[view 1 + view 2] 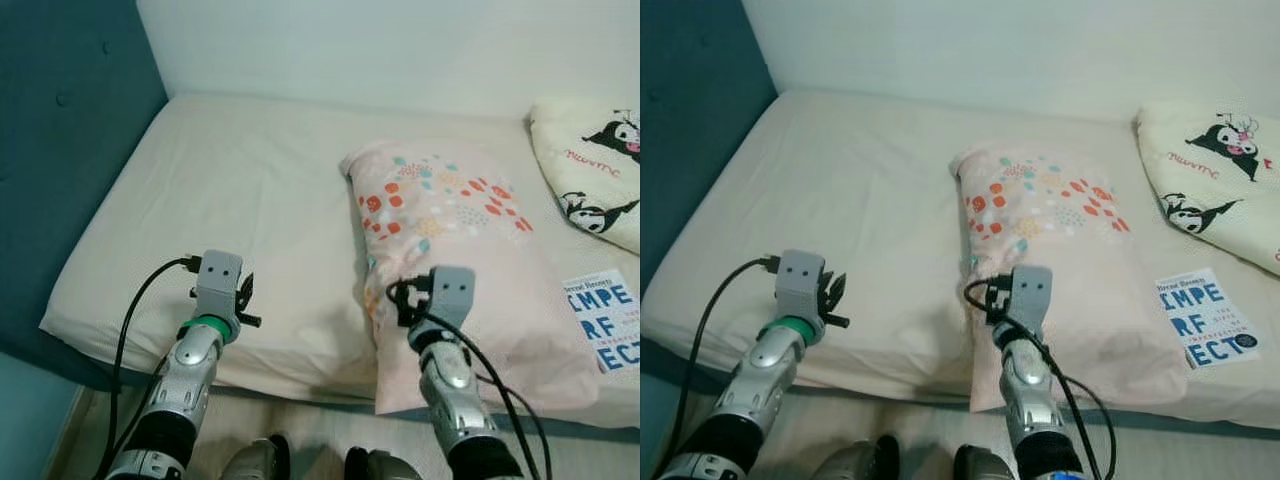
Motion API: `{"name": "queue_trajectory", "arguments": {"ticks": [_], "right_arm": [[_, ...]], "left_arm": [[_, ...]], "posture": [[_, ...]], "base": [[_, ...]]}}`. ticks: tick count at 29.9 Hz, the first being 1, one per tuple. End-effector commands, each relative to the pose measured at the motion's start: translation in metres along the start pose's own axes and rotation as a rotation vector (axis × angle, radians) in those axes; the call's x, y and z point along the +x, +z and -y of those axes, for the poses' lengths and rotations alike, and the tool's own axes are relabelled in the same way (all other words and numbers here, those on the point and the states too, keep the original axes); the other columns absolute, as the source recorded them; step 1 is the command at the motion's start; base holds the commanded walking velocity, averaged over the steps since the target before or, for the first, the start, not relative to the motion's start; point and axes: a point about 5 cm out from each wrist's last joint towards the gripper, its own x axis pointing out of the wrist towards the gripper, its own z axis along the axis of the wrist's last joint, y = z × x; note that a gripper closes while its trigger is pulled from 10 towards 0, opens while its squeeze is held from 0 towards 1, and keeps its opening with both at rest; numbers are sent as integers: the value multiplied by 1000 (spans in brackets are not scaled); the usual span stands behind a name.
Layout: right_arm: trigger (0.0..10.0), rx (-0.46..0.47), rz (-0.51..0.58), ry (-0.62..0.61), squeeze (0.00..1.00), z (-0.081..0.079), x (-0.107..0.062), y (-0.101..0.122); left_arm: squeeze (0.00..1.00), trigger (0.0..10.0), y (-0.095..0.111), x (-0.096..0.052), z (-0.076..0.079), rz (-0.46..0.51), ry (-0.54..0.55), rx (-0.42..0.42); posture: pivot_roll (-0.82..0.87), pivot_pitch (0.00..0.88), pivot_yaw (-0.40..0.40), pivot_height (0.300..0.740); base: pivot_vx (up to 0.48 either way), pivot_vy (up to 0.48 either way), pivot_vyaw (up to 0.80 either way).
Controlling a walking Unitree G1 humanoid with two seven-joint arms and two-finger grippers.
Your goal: Clean up the room
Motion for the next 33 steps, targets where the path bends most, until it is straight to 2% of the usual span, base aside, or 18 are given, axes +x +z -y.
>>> {"name": "queue_trajectory", "arguments": {"ticks": [1, 3, 4, 5, 9, 15, 16, 21, 28, 33], "right_arm": [[10000, -55, 36, -3, 0, 1, -5, 1], [10000, -67, 62, 1, 0, 2, -6, 3], [10000, -67, 62, 1, 0, 2, -6, 3], [10000, -66, 72, 11, 0, 3, -7, 2], [10000, -104, 59, 16, 0, 3, -6, -1], [10000, -122, 44, -19, 0, 8, -6, -1], [10000, -126, 35, -49, 0, 13, -7, -2], [10000, -98, -18, -39, 0, 21, -12, -11], [10000, -125, -39, -7, 0, 24, -15, -18], [10000, -95, -34, 0, 0, 24, -16, -18]], "left_arm": [[0, 10000, -9, -9, -19, -20, 68, -37], [0, 10000, -9, -10, -34, -31, 100, -57], [0, 10000, -9, -10, -34, -31, 100, -57], [0, 10000, -10, -7, -40, -50, 119, -55], [0, 10000, -11, -4, -44, -64, 154, -84], [0, 10000, -7, -1, -41, -48, 169, -112], [0, 10000, -6, 2, -36, -50, 155, -79], [0, 10000, 4, 8, -28, -30, 165, -1], [0, 10000, 4, 6, -24, -5, 159, -22], [0, 10000, -1, 5, -19, -36, 117, 26]], "posture": [[68, 66, 123, 740], [59, 57, 128, 740], [59, 57, 128, 740], [70, 54, 123, 740], [75, 49, 131, 740], [58, 35, 144, 740], [48, 30, 96, 740], [66, 42, 45, 740], [66, 25, 30, 740], [85, 28, 35, 740]], "base": [[0, 0, 0], [0, 0, 0], [0, 0, 0], [0, 0, 0], [0, 0, 0], [0, 0, 0], [0, 0, 0], [0, 0, 0], [0, 0, 0], [0, 0, 0]]}}
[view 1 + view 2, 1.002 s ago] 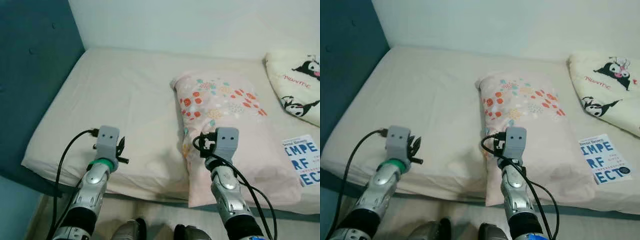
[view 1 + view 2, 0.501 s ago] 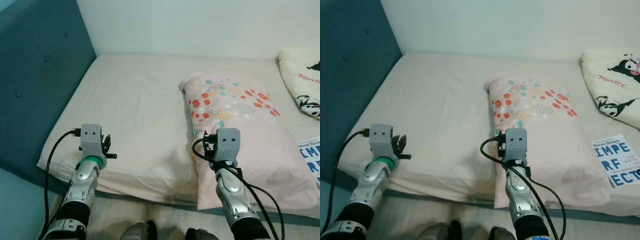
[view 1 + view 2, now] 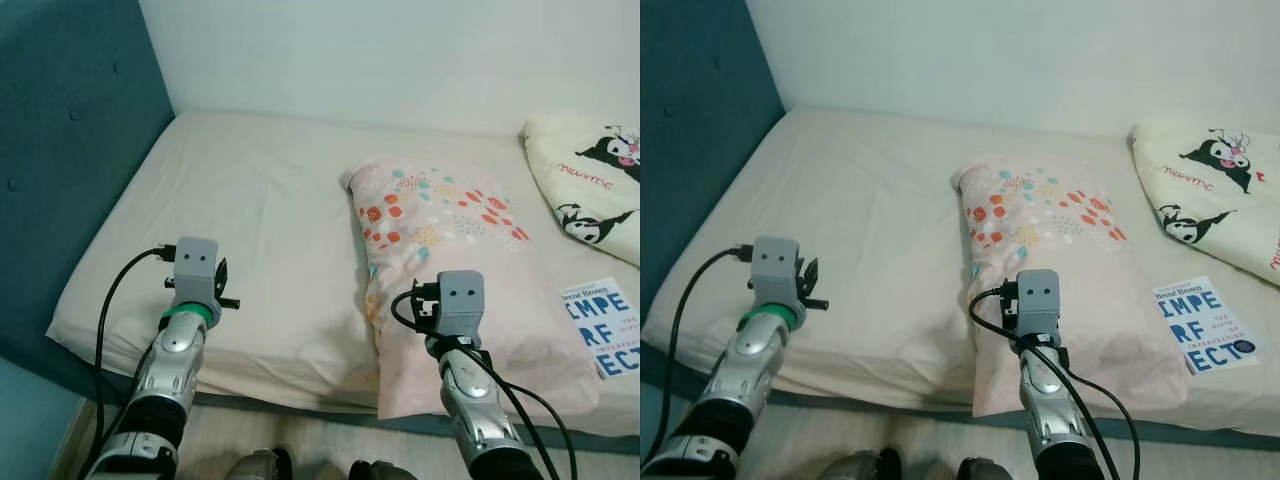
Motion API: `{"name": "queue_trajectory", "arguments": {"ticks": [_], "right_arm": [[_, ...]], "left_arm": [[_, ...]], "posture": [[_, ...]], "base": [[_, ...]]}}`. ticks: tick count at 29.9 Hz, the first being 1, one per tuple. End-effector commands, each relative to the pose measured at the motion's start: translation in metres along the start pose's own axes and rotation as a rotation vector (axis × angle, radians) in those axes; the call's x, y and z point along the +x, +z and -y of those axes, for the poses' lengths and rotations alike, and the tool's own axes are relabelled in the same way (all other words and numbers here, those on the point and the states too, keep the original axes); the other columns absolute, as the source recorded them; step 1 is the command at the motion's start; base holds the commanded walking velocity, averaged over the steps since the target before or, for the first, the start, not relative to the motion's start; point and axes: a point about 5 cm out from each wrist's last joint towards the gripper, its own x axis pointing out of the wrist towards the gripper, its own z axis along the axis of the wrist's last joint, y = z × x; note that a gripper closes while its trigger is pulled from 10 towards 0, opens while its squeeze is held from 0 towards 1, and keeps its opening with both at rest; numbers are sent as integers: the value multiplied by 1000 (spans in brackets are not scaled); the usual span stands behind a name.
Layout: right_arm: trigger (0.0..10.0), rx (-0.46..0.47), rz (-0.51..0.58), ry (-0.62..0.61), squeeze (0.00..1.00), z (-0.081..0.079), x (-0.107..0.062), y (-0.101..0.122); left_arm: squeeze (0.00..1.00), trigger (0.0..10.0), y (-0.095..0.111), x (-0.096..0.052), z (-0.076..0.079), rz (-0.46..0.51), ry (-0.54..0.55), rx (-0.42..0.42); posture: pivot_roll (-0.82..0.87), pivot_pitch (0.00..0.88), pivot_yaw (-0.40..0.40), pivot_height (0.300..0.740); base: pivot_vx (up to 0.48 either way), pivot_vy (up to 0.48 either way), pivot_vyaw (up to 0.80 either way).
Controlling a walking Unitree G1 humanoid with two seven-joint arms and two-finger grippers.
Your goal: Clean up the room
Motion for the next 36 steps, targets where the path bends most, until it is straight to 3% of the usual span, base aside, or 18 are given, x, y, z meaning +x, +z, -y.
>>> {"name": "queue_trajectory", "arguments": {"ticks": [1, 9, 20, 24, 36], "right_arm": [[10000, 19, -2, 14, 0, -2, -1, -1], [10000, 21, -40, 16, 0, -7, 2, -5], [10000, -14, -7, 27, 0, -12, 4, 3], [10000, 12, -6, -7, 0, -5, 2, 1], [10000, 30, -17, 9, 0, -4, 7, 5]], "left_arm": [[0, 10000, -4, -2, 3, -30, -20, 13], [0, 10000, -8, -3, -6, -41, 39, -11], [0, 10000, -8, -8, 1, -6, 31, -50], [0, 10000, -5, -7, 0, 9, 19, -82], [0, 10000, -4, -8, 18, 4, -61, -39]], "posture": [[78, 55, 25, 740], [69, 36, 36, 740], [43, 51, 30, 740], [33, 24, 22, 740], [35, 60, 7, 740]], "base": [[0, 0, 0], [0, 0, 0], [0, 0, 0], [0, 0, 0], [0, 0, 0]]}}
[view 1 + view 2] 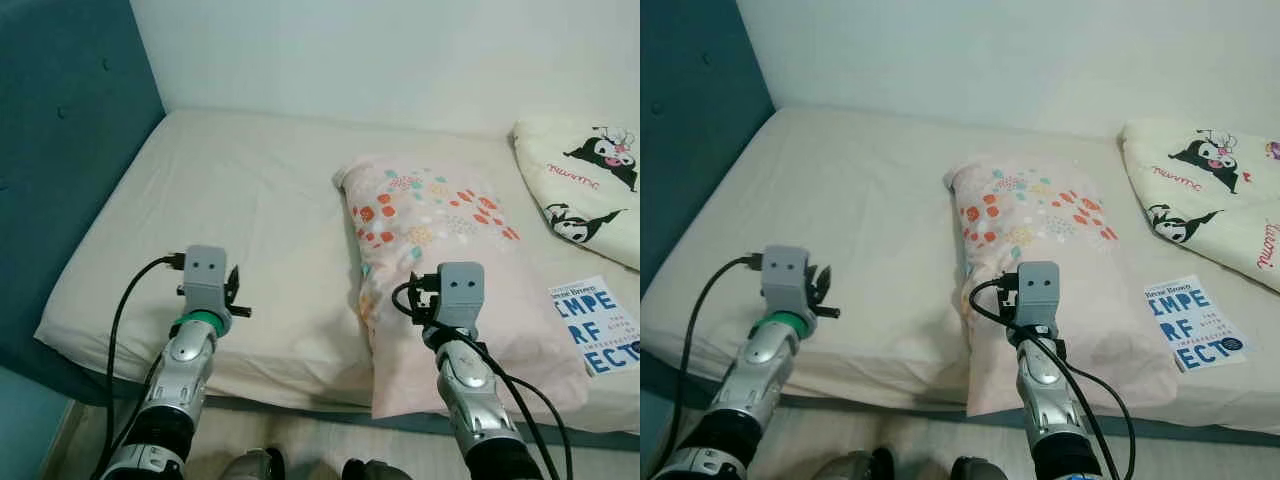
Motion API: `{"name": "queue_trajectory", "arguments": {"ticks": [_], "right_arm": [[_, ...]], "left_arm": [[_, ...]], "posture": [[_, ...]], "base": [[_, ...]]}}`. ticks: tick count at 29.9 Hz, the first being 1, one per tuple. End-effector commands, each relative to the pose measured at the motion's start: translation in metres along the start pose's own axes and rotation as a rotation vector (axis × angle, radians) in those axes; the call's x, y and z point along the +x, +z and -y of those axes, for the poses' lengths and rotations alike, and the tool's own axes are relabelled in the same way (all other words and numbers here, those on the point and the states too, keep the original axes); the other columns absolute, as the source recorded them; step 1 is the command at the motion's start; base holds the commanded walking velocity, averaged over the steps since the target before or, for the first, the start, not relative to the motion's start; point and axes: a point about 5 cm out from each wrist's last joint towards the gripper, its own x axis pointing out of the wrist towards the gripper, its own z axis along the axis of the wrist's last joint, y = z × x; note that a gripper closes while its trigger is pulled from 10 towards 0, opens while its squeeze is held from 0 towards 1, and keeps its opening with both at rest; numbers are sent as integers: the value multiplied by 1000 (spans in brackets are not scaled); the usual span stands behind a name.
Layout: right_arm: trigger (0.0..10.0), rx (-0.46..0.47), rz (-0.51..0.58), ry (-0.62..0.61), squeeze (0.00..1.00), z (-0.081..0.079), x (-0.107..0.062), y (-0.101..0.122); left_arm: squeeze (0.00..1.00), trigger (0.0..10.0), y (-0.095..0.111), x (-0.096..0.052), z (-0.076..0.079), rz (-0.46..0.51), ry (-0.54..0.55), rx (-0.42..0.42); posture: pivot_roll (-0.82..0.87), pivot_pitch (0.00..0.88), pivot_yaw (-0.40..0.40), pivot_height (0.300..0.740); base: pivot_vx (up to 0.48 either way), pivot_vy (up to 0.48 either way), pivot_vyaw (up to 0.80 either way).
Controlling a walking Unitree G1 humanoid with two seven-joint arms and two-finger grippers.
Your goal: Clean up the room
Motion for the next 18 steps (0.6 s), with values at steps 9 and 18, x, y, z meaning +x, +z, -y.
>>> {"name": "queue_trajectory", "arguments": {"ticks": [9, 18], "right_arm": [[10000, 28, -45, 13, 0, -5, -6, -8], [10000, 21, -29, 3, 0, -3, -10, -7]], "left_arm": [[0, 10000, -6, -9, 8, -20, -51, 15], [0, 10000, -6, -10, 11, -25, -60, 4]], "posture": [[41, 82, 4, 740], [34, 93, 12, 740]], "base": [[0, 0, 0], [0, 0, 0]]}}
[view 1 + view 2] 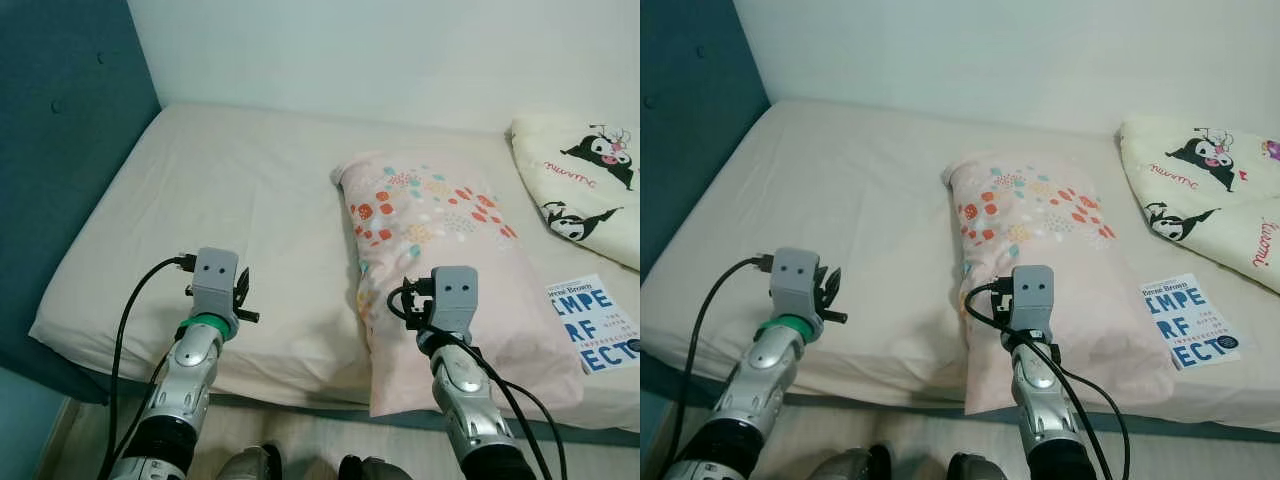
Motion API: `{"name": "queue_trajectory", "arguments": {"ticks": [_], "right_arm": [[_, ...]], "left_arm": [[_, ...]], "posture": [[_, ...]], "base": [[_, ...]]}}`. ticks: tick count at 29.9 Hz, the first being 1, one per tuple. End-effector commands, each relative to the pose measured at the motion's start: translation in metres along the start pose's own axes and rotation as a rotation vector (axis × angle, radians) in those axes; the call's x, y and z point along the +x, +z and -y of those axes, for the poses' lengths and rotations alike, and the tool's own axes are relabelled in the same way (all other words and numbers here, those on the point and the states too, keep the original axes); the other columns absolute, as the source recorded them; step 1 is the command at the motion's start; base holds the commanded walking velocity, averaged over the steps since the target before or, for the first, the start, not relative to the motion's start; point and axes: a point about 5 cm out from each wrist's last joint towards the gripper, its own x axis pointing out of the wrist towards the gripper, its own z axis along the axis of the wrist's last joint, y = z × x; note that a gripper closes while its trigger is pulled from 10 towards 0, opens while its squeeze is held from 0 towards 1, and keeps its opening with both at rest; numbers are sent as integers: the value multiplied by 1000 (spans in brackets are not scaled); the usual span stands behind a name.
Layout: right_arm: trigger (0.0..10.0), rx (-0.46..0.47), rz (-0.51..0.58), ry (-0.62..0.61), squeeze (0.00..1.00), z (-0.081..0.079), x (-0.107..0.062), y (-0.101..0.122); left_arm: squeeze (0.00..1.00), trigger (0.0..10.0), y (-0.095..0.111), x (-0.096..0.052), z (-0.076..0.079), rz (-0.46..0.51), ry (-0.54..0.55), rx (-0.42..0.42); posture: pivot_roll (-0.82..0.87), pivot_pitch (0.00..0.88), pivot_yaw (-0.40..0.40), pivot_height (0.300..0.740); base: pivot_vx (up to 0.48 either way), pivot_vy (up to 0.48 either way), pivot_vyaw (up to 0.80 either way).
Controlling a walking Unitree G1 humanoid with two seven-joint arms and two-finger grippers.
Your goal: Clean up the room
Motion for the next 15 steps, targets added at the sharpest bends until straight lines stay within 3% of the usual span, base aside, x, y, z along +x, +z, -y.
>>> {"name": "queue_trajectory", "arguments": {"ticks": [1, 8, 15], "right_arm": [[10000, 0, 1, -12, 0, 3, -3, -1], [10000, 0, -2, -15, 0, 5, -4, -1], [10000, 3, -9, -11, 0, 5, -6, -1]], "left_arm": [[0, 10000, -6, -4, 3, -26, -13, -14], [0, 10000, -6, -6, 7, -25, -18, -14], [0, 10000, -6, -7, 8, -26, -23, -15]], "posture": [[33, 95, 13, 740], [29, 100, 9, 740], [28, 107, 12, 740]], "base": [[0, 0, 0], [0, 0, 0], [0, -339, 0]]}}
